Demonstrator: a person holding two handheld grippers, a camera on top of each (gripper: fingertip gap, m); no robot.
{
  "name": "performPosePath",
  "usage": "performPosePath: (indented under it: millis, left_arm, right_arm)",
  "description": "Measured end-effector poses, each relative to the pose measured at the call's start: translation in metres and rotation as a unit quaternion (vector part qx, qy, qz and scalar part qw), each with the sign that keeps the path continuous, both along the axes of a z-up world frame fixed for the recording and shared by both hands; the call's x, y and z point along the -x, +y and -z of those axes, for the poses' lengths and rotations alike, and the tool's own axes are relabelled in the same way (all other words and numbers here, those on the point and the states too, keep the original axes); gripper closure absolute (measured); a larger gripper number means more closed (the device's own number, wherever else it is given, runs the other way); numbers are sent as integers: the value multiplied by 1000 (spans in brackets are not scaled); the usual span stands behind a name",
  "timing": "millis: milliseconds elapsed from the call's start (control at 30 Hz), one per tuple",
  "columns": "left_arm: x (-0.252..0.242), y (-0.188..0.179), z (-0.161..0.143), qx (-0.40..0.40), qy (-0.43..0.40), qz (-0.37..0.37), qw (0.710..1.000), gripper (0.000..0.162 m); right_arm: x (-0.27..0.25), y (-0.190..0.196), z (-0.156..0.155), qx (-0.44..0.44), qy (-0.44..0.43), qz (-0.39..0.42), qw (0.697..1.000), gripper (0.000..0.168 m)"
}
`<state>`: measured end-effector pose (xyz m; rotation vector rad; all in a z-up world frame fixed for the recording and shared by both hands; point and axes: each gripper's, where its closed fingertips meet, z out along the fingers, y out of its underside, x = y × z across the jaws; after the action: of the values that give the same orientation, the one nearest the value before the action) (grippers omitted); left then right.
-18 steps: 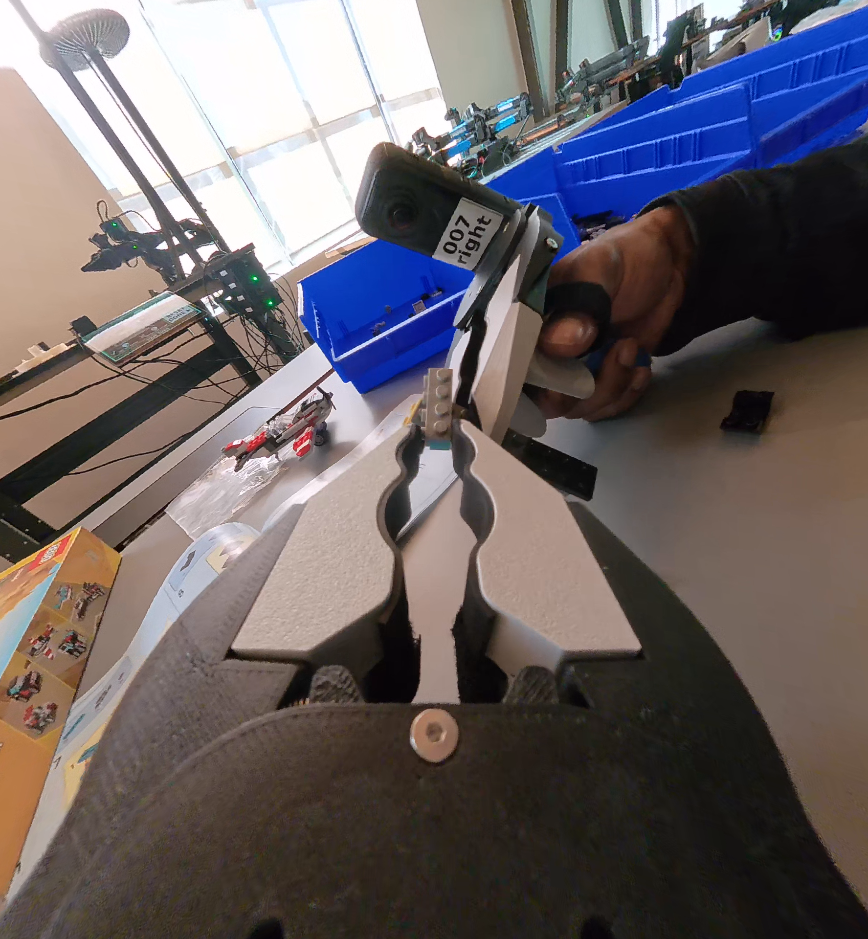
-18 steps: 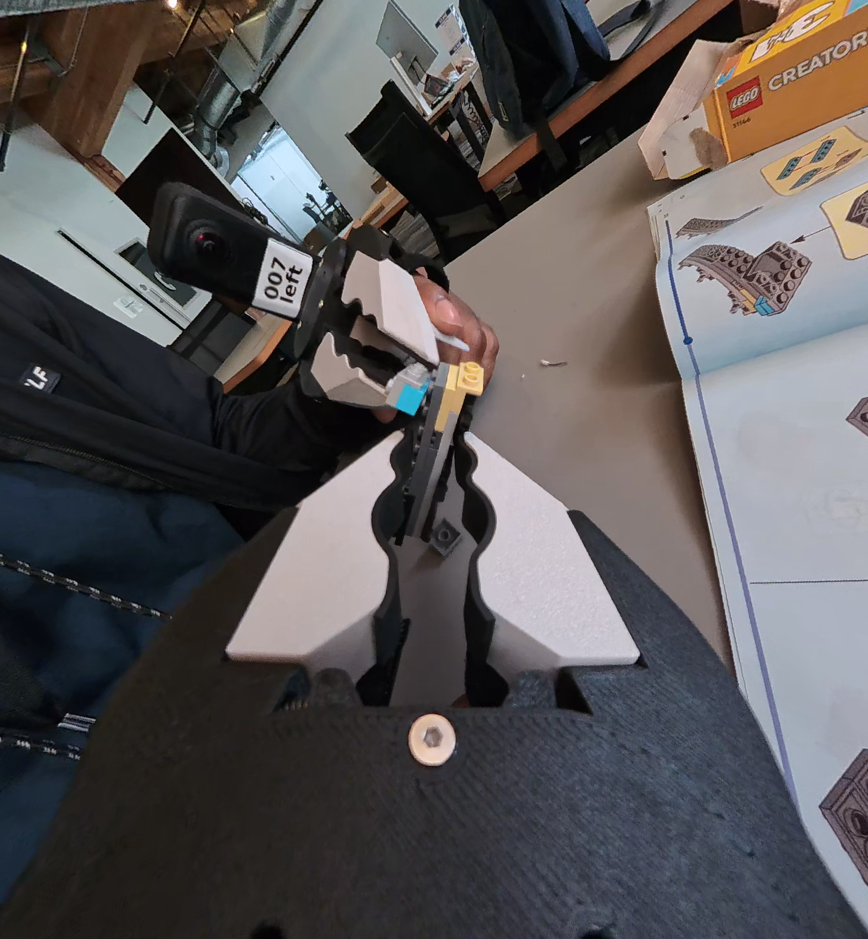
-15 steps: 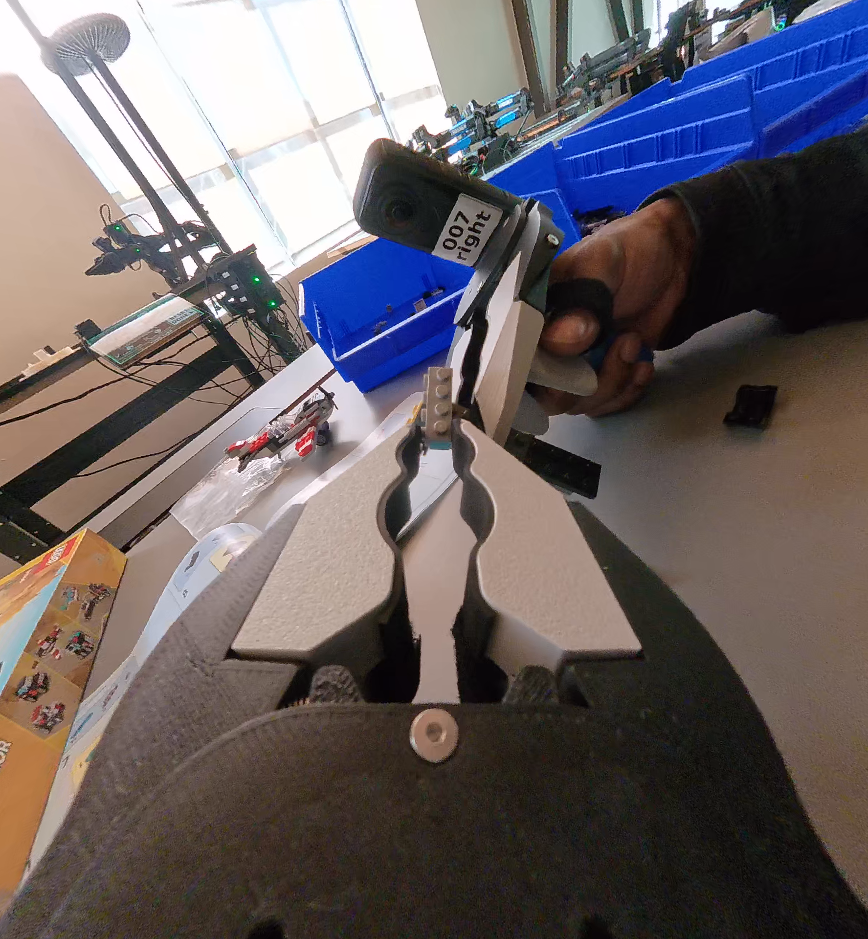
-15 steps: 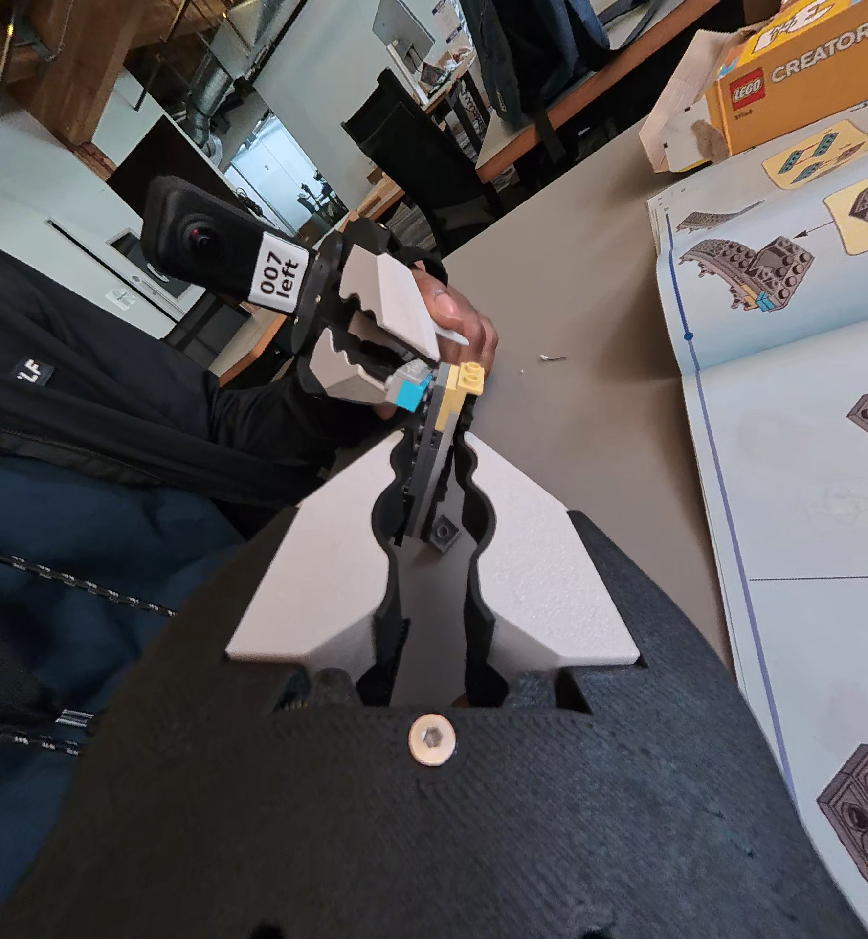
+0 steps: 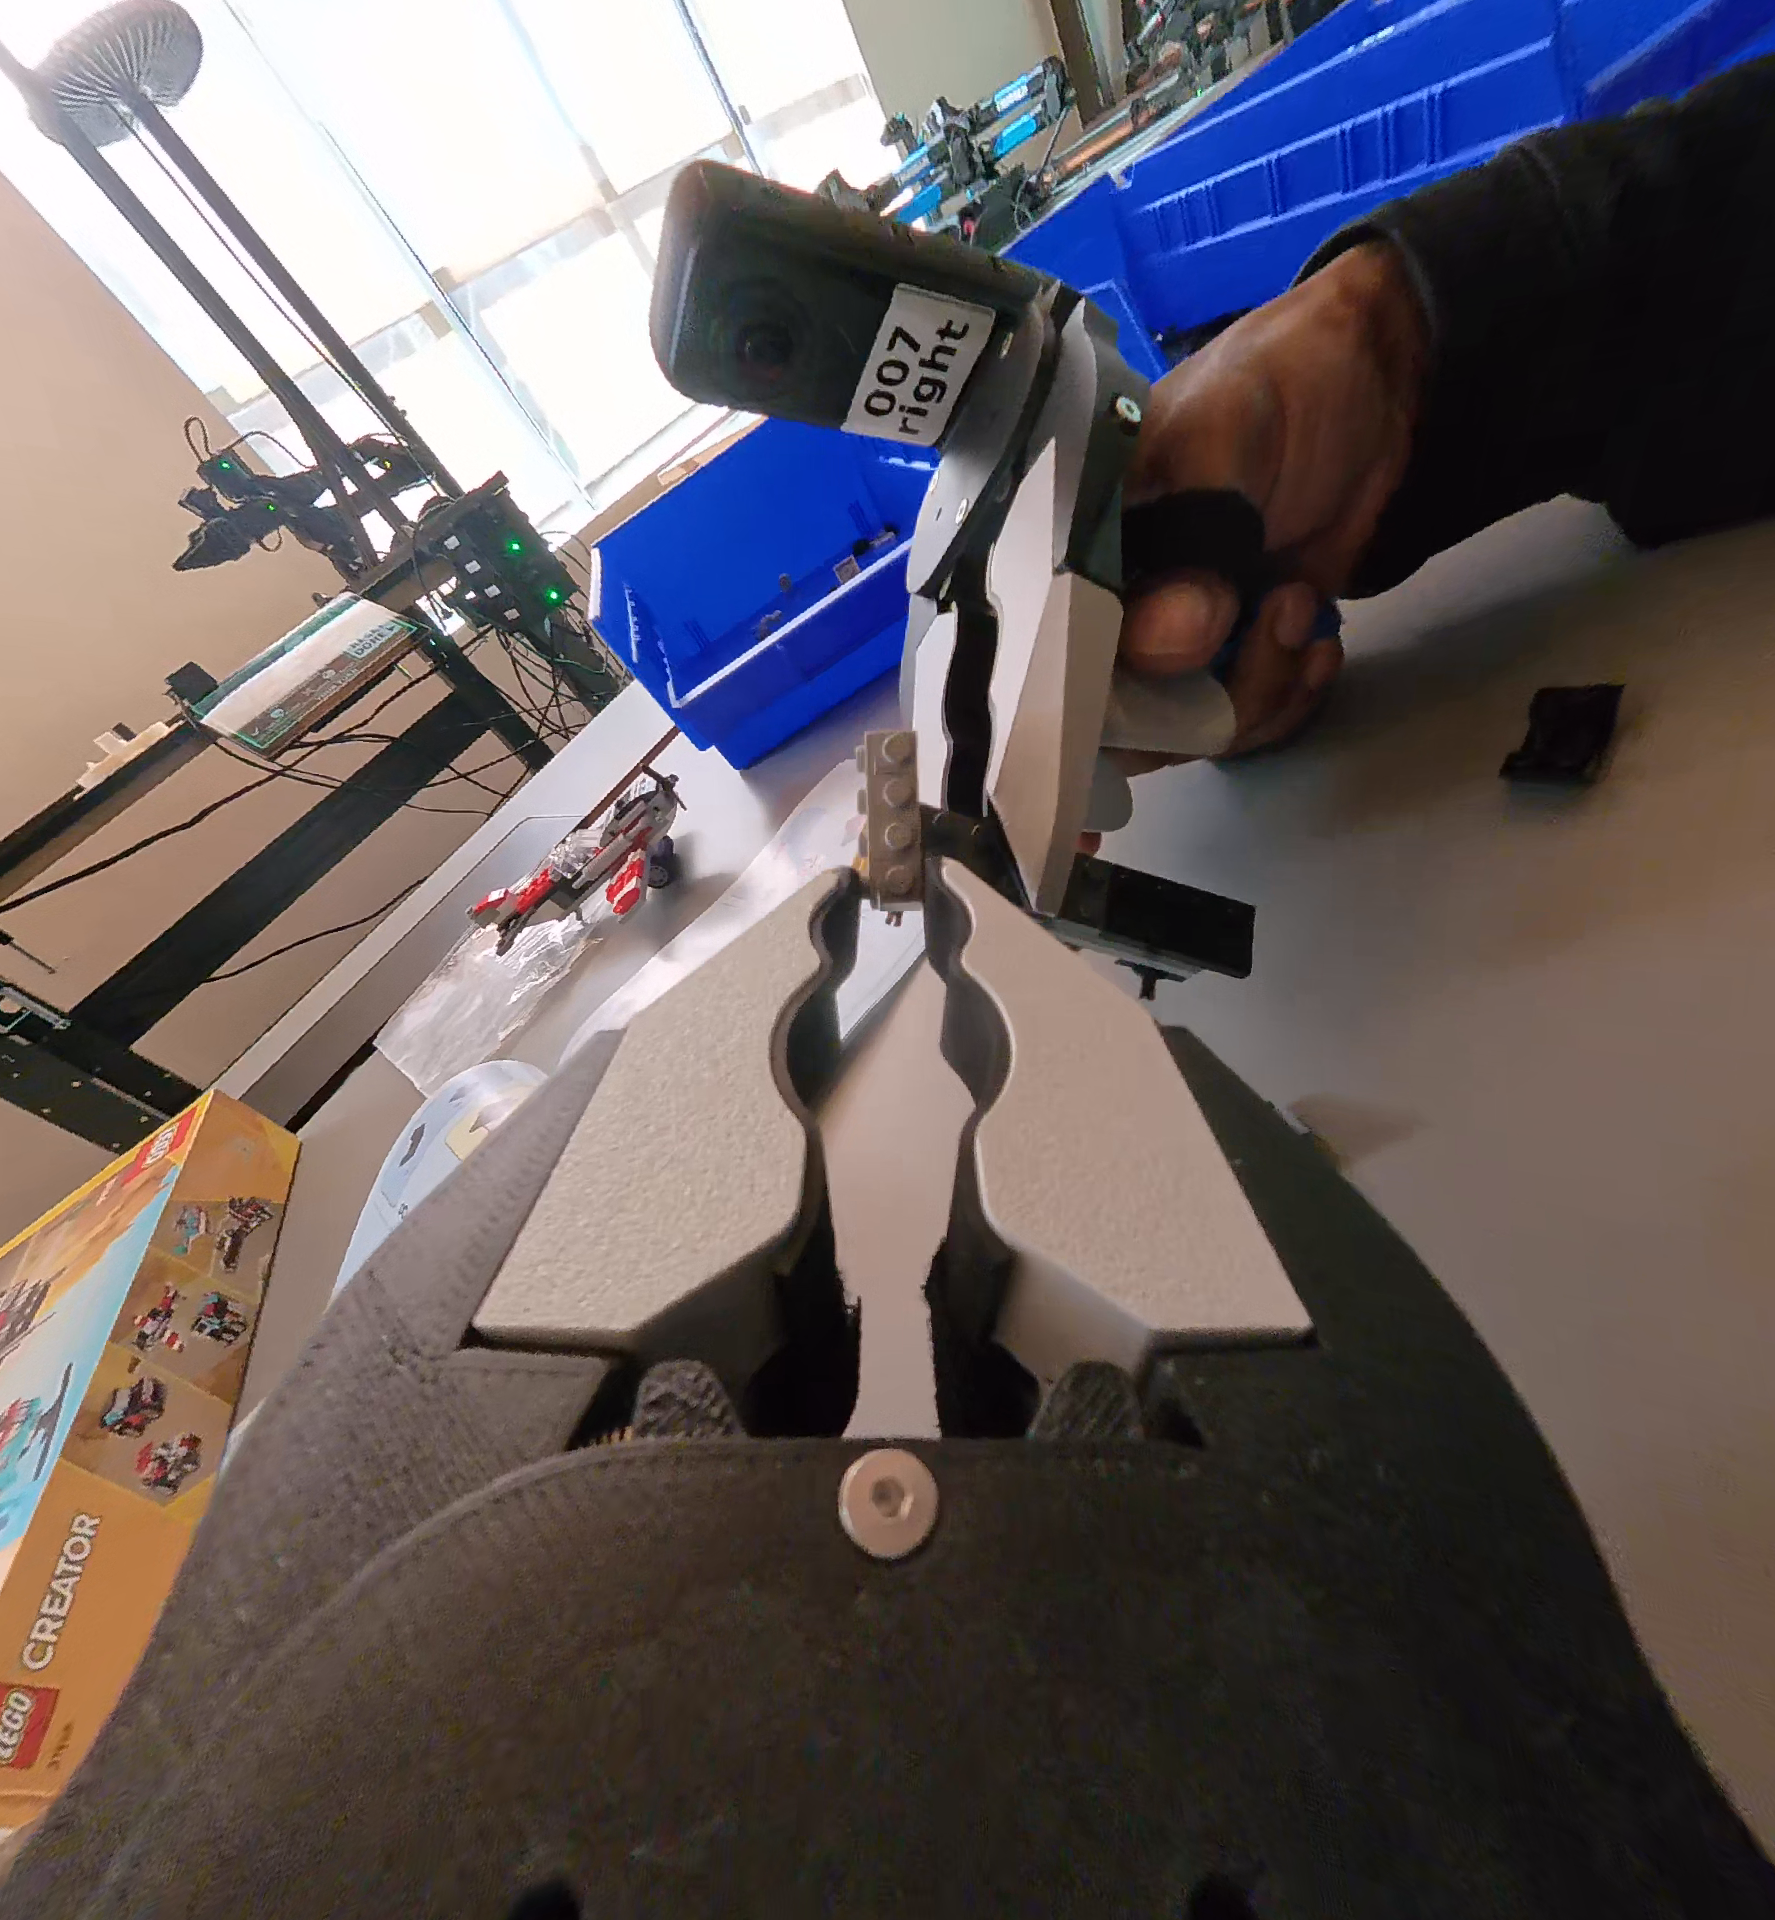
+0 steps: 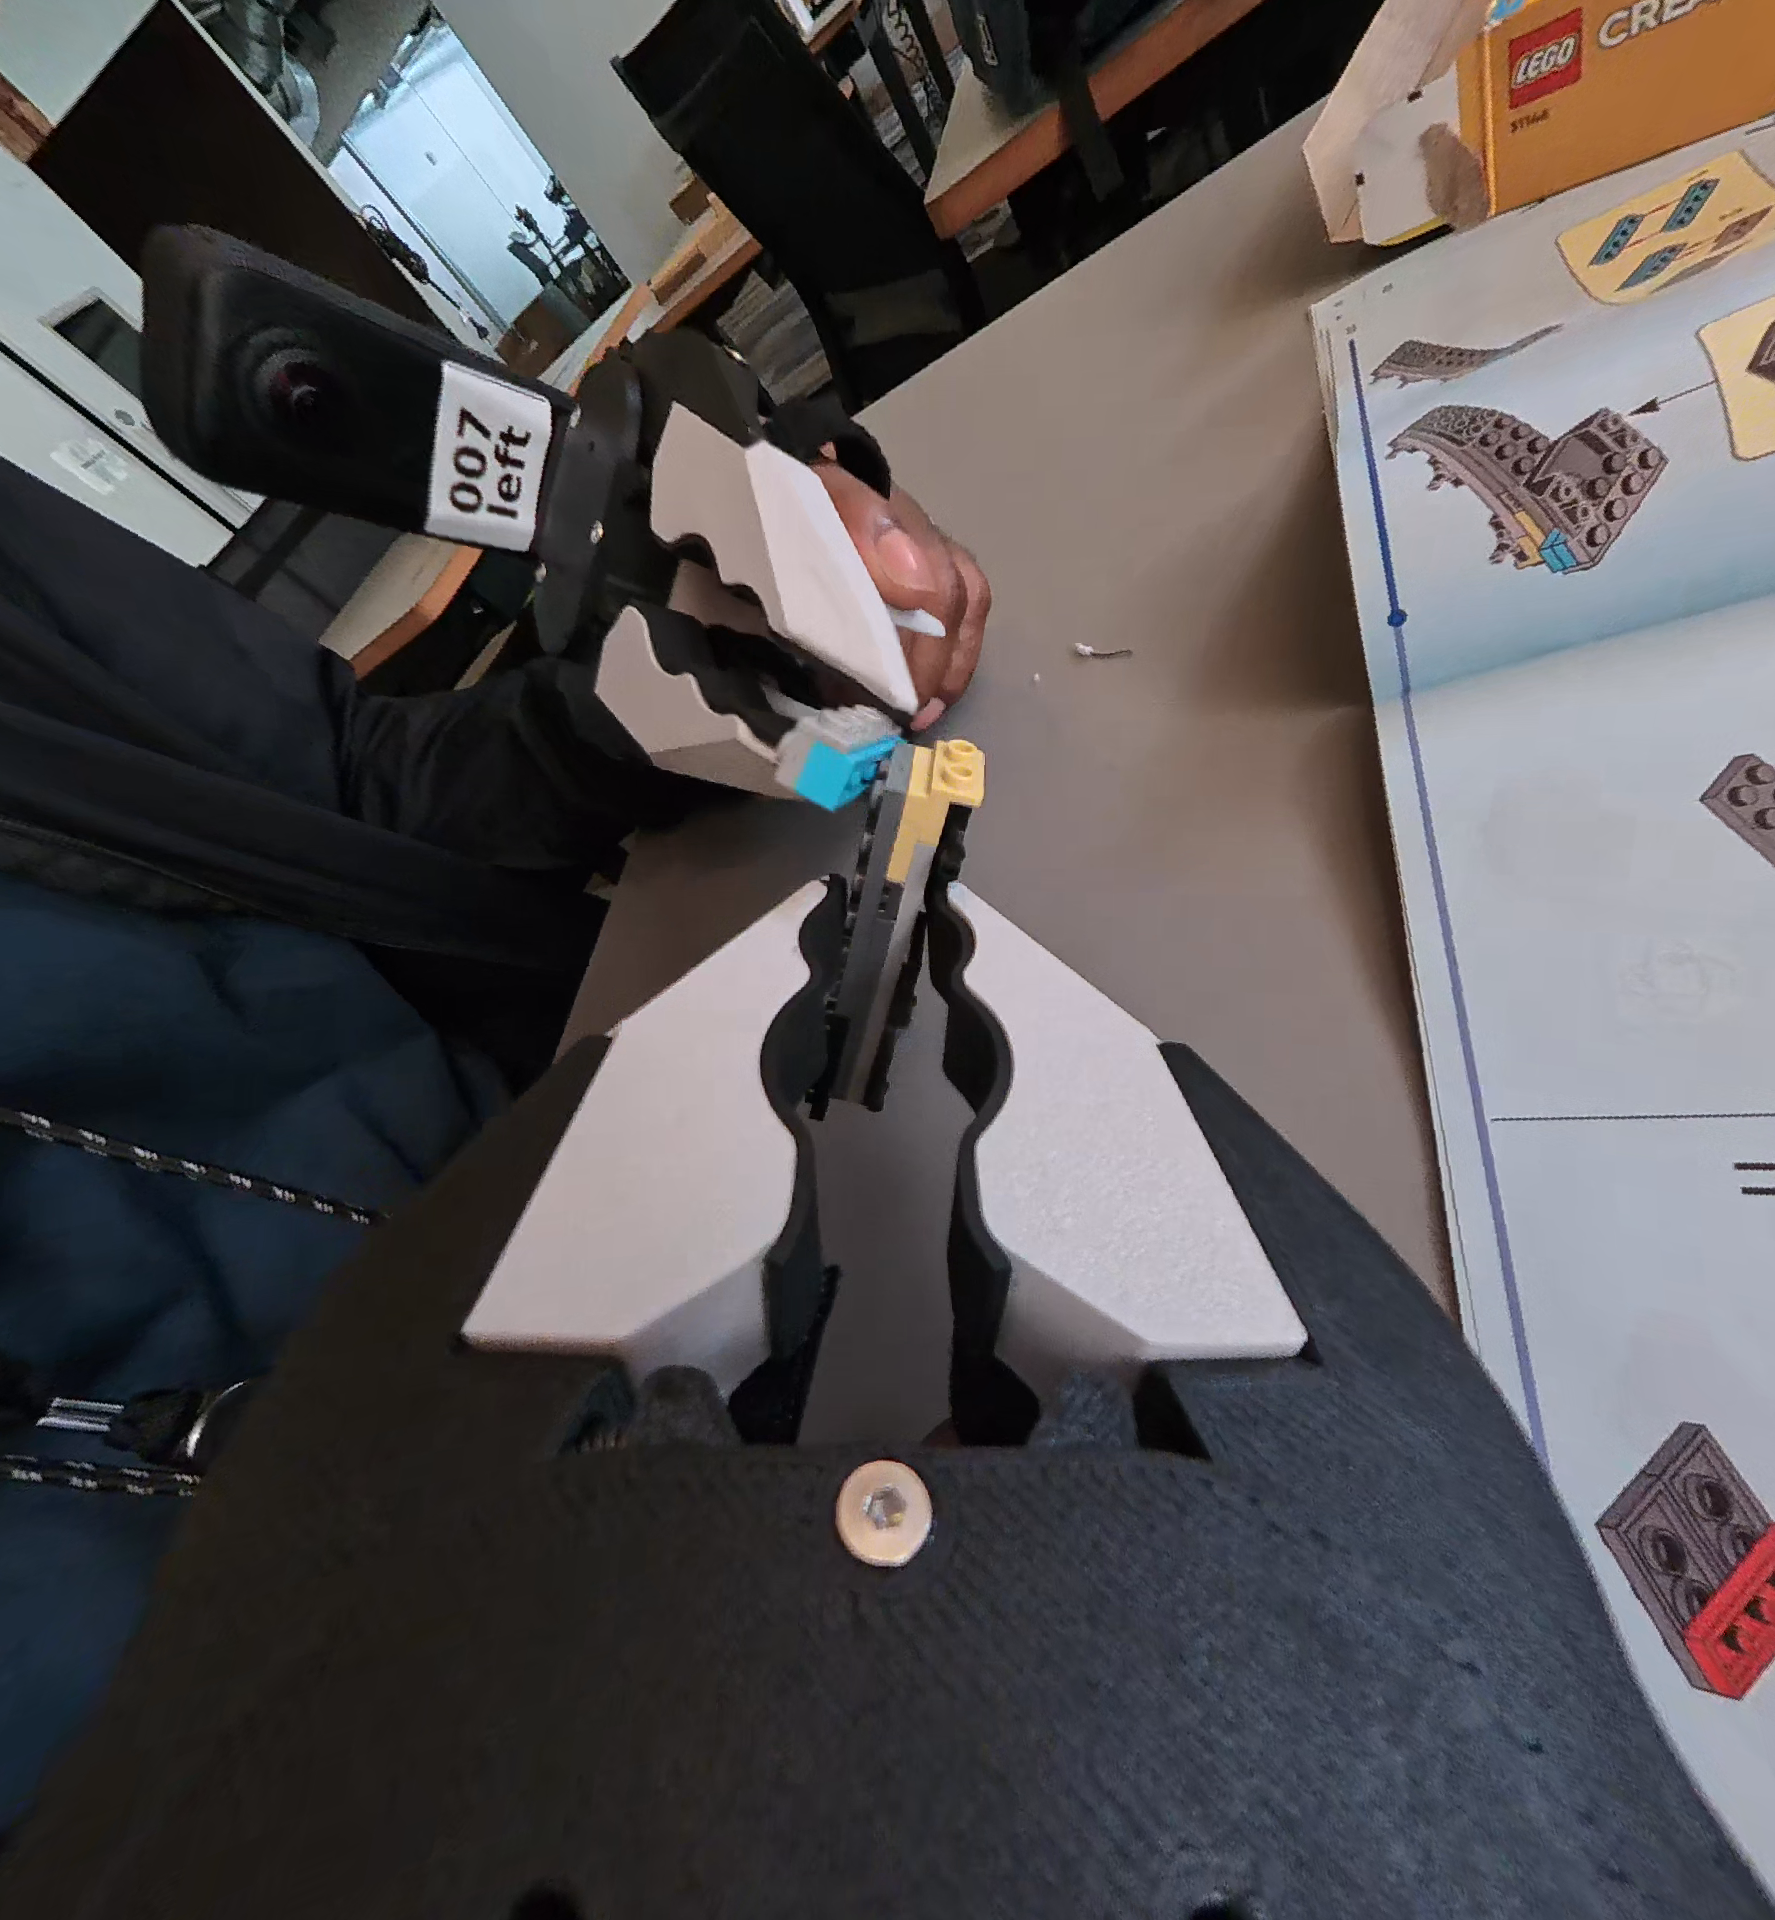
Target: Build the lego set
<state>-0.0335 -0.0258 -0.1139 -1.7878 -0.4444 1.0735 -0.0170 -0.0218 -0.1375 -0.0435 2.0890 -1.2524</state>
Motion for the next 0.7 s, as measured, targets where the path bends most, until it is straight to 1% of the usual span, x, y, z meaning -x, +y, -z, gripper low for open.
performPosePath:
  millis: [133, 367, 700]
  left_arm:
    - [0, -2, 3, 13, 1, -5, 1000, 150]
    - [3, -6, 8, 38, 3, -22, 999, 150]
    - [13, -14, 19, 102, 13, -68, 992, 150]
  right_arm:
    - [0, 0, 0, 2, 6, 1, 1000, 153]
    - [0, -1, 2, -1, 24, 6, 1000, 147]
    - [8, -4, 9, 5, 106, 22, 994, 142]
